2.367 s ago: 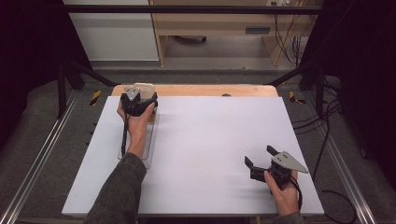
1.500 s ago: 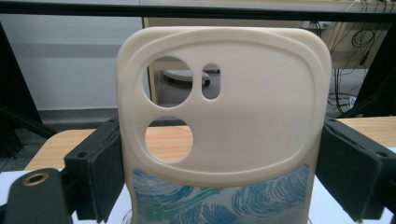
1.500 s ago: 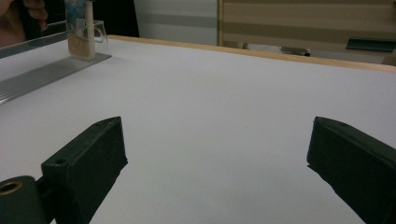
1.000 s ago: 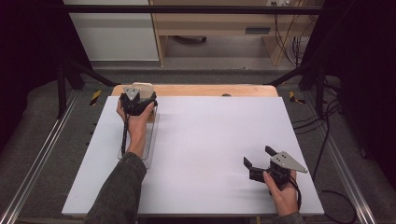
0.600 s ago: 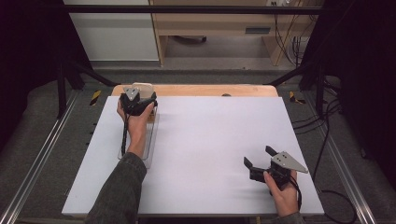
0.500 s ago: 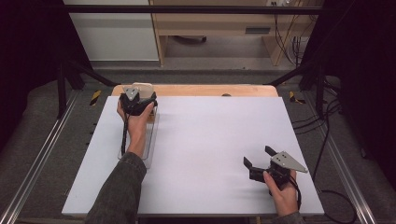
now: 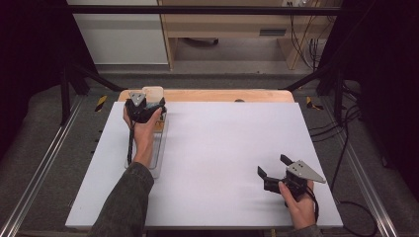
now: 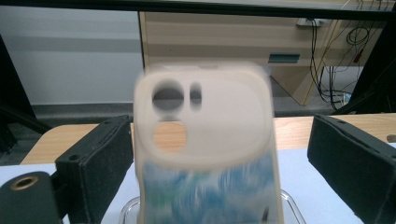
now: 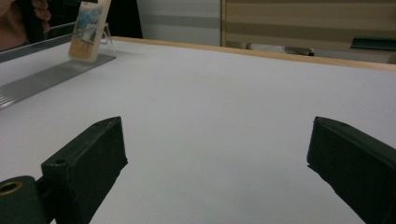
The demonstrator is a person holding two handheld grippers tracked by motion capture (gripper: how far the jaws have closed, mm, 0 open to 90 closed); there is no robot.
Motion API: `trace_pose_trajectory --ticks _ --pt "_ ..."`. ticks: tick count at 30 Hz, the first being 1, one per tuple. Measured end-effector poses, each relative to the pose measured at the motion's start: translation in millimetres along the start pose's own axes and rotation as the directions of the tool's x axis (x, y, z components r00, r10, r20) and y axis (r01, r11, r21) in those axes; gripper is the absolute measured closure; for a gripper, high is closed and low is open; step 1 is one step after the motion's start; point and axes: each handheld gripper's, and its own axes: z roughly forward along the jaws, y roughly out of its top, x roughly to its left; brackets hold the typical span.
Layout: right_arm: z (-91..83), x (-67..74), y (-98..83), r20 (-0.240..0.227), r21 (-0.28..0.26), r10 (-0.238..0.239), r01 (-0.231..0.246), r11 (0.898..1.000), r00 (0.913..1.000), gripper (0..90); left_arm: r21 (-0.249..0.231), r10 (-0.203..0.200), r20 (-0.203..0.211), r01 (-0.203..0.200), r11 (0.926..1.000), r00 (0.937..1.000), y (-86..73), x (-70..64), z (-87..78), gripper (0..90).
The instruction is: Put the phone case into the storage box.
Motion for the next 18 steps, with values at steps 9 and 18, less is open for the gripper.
trace_pose_trajectory --ticks 9,18 --pt "1.4 -0.8 -0.9 -0.01 0.002 0.013 -0.013 1.0 0.9999 4.4 -0.009 0.005 0.025 -0.005 0.9999 0.9997 1.4 -2.5 -1.1 7.7" --pt "0.5 -3.0 -1.2 -0.005 -0.002 0.019 -0.019 1.0 0.9998 4.4 0.016 0.072 0.069 -0.073 0.9972 0.995 3.6 -5.9 -5.4 8.3"
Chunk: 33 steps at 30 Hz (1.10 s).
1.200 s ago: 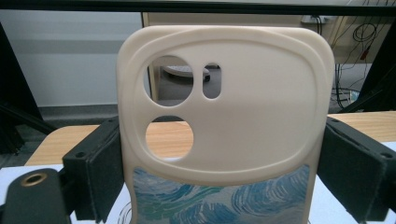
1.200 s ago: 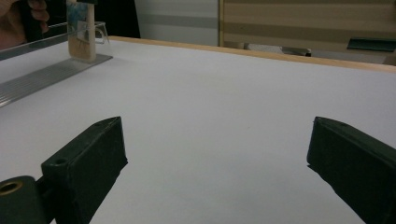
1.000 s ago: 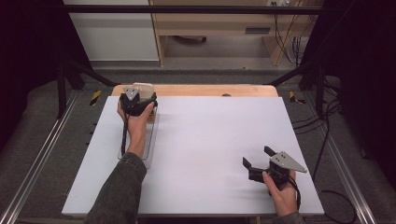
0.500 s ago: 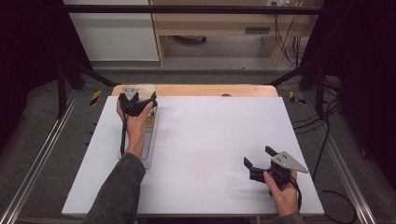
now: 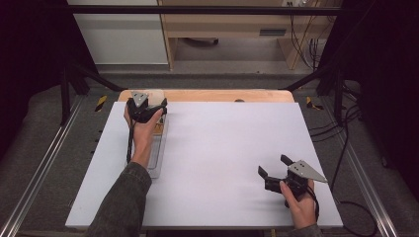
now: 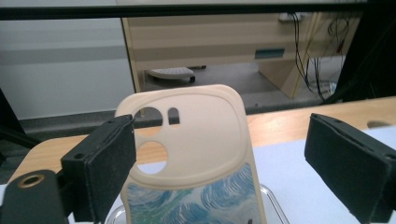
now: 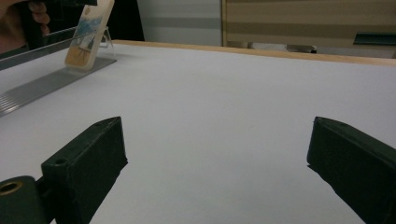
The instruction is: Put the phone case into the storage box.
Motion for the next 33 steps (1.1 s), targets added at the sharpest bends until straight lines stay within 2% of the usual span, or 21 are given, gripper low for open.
trace_pose_trajectory --ticks 7,15,18,23,33 --pt "-1.1 2.6 0.8 0.002 -0.004 0.001 -0.001 1.0 1.0 4.4 -0.004 0.084 0.002 -0.084 0.9964 0.9964 3.6 -8.3 -5.5 7.8" --pt "-1.3 2.3 0.9 0.004 -0.007 -0.004 0.004 1.0 1.0 4.4 -0.013 0.076 -0.004 -0.076 0.997 0.9971 7.5 -6.7 -10.7 6.7" --pt "-0.9 2.3 1.0 0.004 -0.009 -0.005 0.005 1.0 1.0 4.4 -0.016 0.102 -0.013 -0.103 0.9946 0.9947 9.2 -8.6 -12.4 6.2" --pt "-1.2 1.5 0.9 0.007 -0.01 -0.004 0.004 1.0 1.0 4.4 -0.006 0.161 -0.021 -0.161 0.987 0.9868 11.9 -13.5 -16.3 5.0" --pt "-2.4 1.2 1.6 0.012 -0.016 -0.006 0.006 1.0 0.9999 4.4 -0.004 0.189 -0.011 -0.189 0.9819 0.9818 15.7 -16.7 -25.6 4.8"
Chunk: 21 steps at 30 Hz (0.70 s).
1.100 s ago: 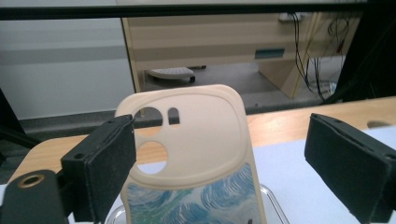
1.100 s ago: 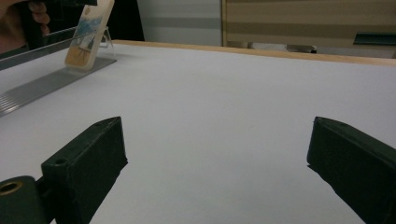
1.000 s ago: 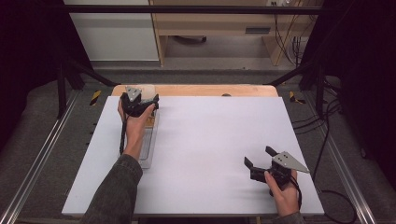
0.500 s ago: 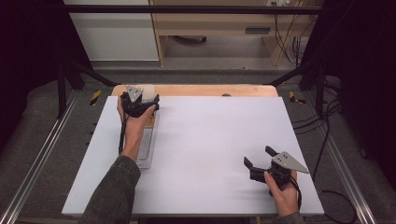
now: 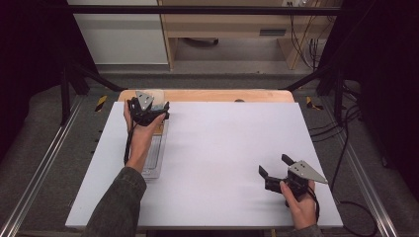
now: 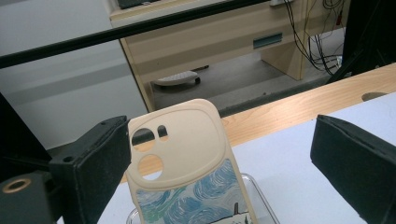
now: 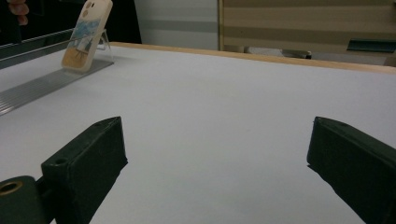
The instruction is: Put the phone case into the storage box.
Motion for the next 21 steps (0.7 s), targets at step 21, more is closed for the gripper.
trace_pose_trajectory --ticks 21 --pt "-0.2 1.5 0.6 0.001 -0.008 -0.002 0.002 1.0 1.0 4.3 -0.033 0.122 0.057 -0.121 0.9922 0.9909 14.3 -16.7 -16.4 5.4"
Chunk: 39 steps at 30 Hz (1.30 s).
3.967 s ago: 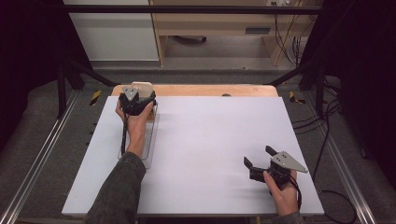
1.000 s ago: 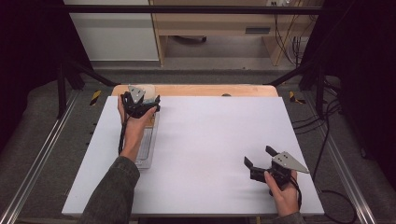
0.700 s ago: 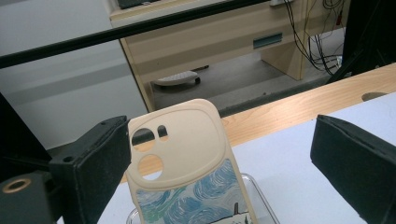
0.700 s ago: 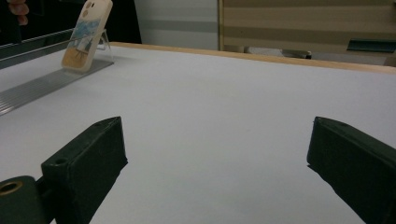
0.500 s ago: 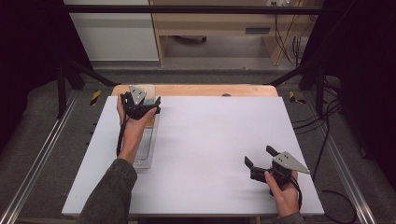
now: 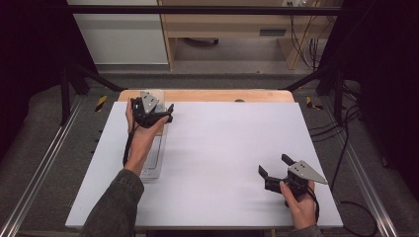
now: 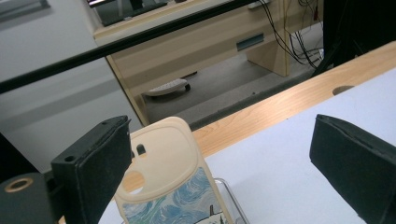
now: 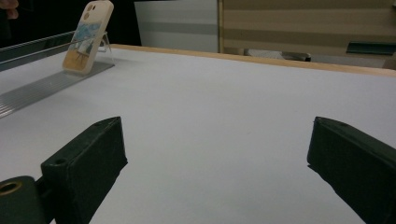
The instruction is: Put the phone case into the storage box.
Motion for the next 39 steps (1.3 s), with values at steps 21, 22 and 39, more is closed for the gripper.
trace_pose_trajectory --ticks 21,22,39 --pt "0.2 2.0 -0.1 0.0 0.003 -0.004 0.004 1.0 1.0 4.2 -0.035 0.063 0.123 -0.059 0.9976 0.9904 13.5 -29.0 -22.4 3.1" --pt "0.2 2.0 -0.1 -0.001 0.003 -0.007 0.007 1.0 1.0 4.2 -0.039 0.063 0.125 -0.059 0.9975 0.9901 13.3 -30.1 -23.8 3.1" --pt "-0.1 2.2 0.0 0.003 0.002 -0.013 0.013 1.0 0.9999 4.2 -0.066 0.108 0.169 -0.098 0.993 0.9797 11.5 -45.7 -40.0 3.1"
